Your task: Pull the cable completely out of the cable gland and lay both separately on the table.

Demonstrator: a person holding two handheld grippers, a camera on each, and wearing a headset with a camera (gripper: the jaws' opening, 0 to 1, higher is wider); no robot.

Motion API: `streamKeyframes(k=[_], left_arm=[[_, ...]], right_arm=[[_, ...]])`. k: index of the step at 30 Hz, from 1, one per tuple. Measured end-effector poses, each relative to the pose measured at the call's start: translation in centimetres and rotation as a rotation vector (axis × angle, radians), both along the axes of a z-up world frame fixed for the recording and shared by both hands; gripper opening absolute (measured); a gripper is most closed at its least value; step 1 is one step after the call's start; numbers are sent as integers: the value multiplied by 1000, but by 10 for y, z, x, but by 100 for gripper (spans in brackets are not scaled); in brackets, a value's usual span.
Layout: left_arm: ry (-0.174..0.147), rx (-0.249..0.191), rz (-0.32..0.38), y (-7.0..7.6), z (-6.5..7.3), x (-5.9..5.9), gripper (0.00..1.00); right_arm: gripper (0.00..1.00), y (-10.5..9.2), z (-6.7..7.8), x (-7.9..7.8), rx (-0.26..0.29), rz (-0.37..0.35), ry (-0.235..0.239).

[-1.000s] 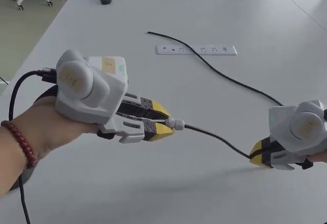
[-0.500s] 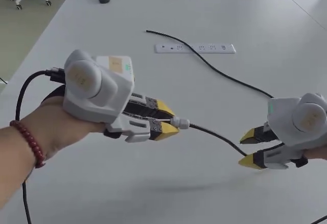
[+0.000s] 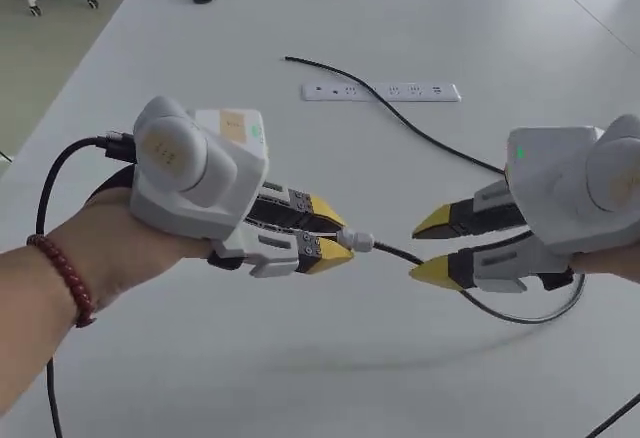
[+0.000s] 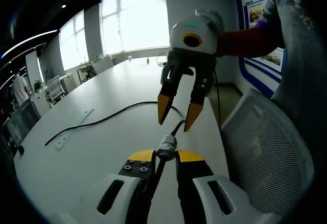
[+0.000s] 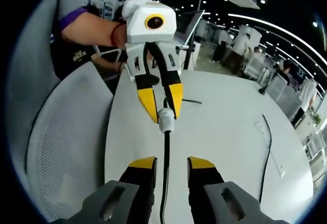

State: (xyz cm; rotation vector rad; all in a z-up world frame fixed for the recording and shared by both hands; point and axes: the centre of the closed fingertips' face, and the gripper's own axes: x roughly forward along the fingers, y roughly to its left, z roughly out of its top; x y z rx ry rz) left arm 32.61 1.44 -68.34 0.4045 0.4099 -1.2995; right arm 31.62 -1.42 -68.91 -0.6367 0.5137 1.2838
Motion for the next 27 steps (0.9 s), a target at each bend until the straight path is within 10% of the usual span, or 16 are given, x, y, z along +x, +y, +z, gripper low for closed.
streamKeyframes(k=[27], left_arm=[[-5, -9, -8, -5, 2, -1, 16]], right_arm=[[0, 18, 4, 2, -53, 85, -54]])
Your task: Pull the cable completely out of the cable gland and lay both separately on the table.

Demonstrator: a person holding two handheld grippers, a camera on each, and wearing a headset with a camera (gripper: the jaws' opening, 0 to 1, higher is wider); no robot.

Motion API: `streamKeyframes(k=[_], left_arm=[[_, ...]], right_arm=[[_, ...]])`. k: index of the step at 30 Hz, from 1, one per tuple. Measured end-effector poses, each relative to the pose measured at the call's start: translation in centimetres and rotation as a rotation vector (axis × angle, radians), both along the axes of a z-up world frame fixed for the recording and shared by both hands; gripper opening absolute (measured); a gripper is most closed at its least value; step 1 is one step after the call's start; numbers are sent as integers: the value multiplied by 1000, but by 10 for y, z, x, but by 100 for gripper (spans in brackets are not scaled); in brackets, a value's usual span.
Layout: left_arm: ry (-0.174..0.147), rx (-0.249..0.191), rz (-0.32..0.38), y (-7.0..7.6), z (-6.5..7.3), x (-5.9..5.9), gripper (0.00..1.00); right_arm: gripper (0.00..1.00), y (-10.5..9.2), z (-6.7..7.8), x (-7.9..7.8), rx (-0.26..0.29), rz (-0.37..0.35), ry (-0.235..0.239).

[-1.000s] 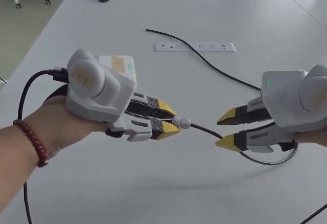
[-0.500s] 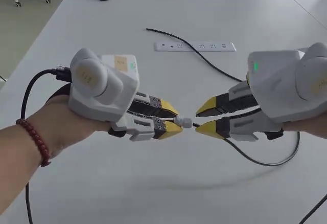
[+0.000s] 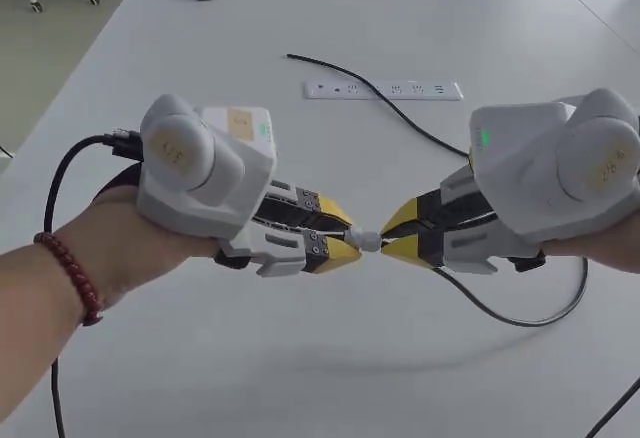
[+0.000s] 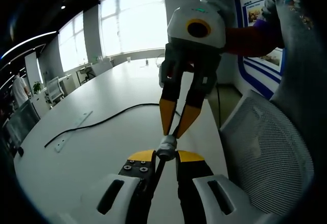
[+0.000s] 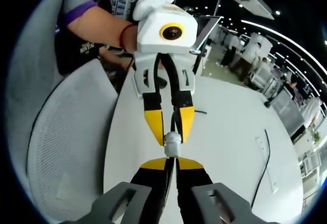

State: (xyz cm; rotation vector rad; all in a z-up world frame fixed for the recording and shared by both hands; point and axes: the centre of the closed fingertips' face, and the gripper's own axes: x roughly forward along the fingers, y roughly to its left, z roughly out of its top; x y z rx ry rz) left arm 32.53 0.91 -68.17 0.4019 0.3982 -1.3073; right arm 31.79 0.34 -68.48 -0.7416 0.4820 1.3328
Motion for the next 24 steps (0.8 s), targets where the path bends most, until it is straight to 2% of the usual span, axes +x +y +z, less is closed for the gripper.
streamKeyframes(k=[24], left_arm=[[-6, -4, -8, 0, 1, -1, 16]], right_arm=[[0, 0, -1, -2, -8, 5, -2]])
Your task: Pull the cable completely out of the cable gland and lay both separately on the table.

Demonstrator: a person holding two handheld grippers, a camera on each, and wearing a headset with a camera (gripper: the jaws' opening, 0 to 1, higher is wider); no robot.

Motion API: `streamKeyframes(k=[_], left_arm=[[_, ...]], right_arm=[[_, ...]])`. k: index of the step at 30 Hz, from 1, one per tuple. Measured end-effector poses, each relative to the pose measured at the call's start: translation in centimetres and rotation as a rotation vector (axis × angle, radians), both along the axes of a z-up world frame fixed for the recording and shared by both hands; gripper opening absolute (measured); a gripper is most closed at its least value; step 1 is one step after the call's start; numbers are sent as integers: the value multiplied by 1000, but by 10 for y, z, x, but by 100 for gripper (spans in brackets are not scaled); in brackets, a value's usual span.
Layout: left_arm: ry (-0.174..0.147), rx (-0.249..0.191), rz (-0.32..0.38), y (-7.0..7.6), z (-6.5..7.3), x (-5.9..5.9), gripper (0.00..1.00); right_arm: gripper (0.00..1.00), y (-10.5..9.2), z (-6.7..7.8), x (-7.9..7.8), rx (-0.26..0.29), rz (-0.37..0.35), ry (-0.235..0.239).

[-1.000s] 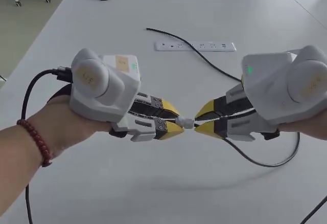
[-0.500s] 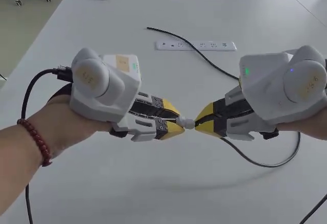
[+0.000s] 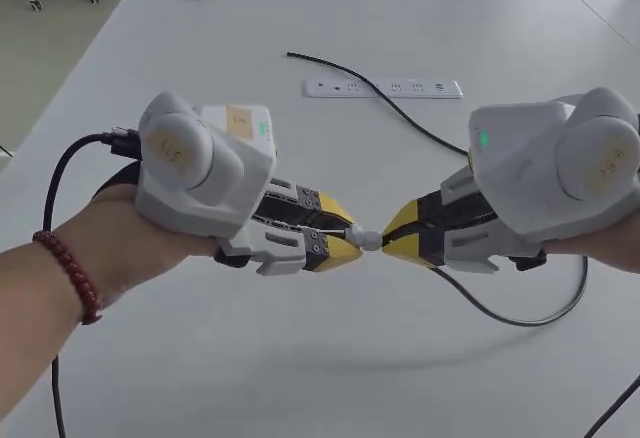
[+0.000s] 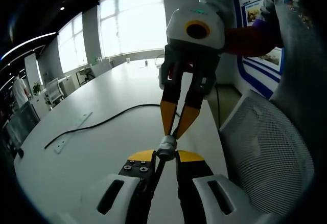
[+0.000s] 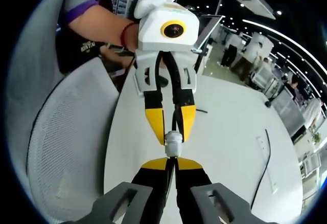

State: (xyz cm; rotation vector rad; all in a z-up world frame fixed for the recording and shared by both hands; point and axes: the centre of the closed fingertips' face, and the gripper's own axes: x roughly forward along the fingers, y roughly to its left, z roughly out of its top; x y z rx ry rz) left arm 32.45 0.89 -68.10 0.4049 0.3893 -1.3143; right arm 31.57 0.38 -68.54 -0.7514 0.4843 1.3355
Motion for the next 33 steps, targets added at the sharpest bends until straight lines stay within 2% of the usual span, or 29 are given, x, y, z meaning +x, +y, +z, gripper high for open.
streamKeyframes(k=[15, 33], left_arm=[[-6, 4, 8, 6, 1, 2, 16], [-18, 19, 21, 21, 4, 1, 16]], right_arm=[[0, -17, -11, 3, -32, -27, 7], [0, -70, -56, 15, -127, -138, 58]])
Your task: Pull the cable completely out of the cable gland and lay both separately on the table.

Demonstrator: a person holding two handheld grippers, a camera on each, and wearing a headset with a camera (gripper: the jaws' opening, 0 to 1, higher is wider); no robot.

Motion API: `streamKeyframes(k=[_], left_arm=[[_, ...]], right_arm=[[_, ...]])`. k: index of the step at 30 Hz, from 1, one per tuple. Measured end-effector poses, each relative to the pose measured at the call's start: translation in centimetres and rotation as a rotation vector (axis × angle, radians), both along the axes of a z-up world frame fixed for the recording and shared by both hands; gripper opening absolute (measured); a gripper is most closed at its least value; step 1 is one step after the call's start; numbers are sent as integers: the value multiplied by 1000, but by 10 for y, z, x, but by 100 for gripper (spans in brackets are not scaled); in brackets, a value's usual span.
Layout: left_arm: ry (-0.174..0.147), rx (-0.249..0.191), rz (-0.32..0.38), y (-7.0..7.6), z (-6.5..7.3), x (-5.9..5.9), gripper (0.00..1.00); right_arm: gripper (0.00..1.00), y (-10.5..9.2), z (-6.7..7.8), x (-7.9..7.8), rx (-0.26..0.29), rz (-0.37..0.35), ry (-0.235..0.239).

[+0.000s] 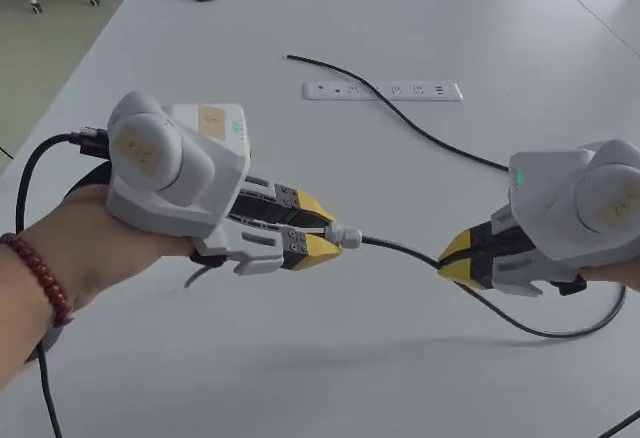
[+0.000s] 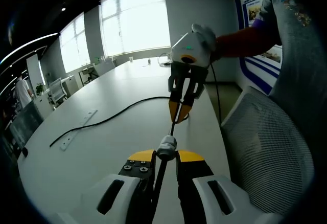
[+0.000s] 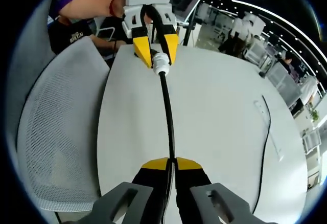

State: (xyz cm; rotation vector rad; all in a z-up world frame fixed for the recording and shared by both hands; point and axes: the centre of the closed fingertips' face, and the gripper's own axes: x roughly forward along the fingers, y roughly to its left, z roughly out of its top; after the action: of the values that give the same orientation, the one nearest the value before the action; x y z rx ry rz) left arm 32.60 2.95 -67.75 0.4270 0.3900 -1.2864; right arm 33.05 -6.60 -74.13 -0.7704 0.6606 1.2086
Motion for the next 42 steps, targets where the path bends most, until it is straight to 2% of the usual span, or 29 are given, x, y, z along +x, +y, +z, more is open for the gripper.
streamKeyframes(k=[7, 22, 25, 30, 42], left_arm=[[-9, 1, 11, 5, 4, 1, 16], [-20, 4, 25, 11, 8, 2, 16], [-23, 0, 31, 13, 10, 4, 16], [-23, 4, 27, 12, 9, 3, 16], [-22, 4, 18, 3, 7, 3, 16]], right_arm=[[0, -22, -20, 4, -35, -47, 28], [0, -50, -37, 6, -89, -107, 60], [0, -62, -45, 7, -135, -120, 56], [0, -63, -46, 6, -124, -130, 68], [0, -69, -54, 6, -149, -132, 71]])
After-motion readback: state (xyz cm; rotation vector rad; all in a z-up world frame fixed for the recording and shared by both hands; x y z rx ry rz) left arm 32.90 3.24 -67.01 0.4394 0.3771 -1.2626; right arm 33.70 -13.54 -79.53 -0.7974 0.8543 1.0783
